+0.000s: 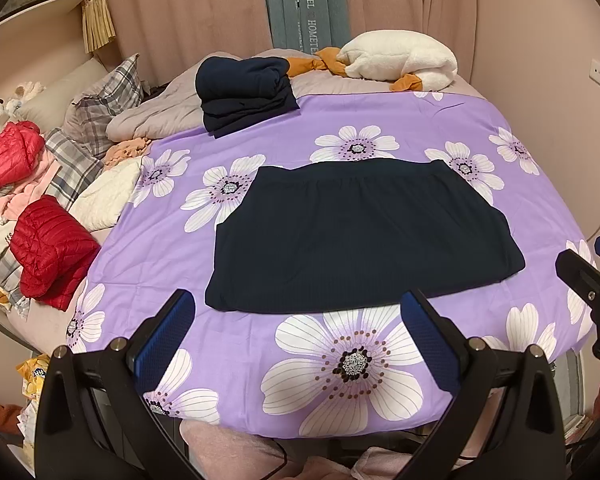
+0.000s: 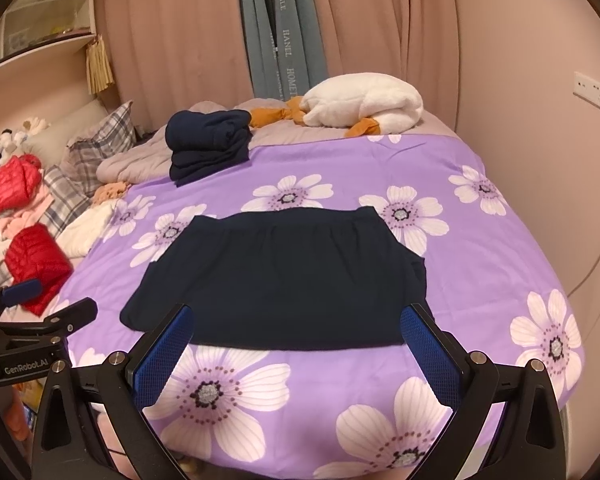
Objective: Fold large clothes
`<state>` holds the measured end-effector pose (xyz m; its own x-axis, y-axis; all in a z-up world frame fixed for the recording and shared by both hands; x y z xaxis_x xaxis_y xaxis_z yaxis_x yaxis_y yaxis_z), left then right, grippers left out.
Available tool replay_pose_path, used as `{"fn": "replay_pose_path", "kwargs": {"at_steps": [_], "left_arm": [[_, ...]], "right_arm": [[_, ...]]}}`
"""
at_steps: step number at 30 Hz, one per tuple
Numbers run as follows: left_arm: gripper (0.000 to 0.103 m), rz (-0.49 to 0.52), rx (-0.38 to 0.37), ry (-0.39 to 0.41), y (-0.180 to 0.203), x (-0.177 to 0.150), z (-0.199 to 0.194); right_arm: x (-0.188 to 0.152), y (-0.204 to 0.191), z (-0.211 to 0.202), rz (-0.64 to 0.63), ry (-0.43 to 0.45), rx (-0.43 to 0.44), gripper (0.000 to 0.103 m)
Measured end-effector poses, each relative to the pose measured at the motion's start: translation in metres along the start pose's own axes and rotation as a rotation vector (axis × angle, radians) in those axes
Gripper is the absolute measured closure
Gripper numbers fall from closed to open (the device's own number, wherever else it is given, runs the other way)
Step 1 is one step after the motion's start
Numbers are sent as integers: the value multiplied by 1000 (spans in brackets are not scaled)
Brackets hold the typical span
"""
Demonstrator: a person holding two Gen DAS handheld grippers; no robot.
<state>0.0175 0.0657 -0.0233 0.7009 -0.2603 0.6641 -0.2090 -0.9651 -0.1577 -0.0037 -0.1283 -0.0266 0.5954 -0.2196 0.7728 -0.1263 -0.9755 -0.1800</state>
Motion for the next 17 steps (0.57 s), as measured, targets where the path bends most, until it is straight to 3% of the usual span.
{"fn": "replay_pose_path", "kwargs": {"at_steps": [17], "left_arm": [[0, 1, -5, 1, 4, -1, -3]], "right_arm": [[-2, 0, -2, 3, 3, 1, 1]]}}
Point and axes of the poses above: each gripper's, at about its wrist camera, not at the fingertips, and z roughly the way its jaws point, y to its right, x to its top, the point moved 4 cm from there along z, roughly the way its jaws point, and after that the axes turned 6 degrees about z, right-handed, at the moved point
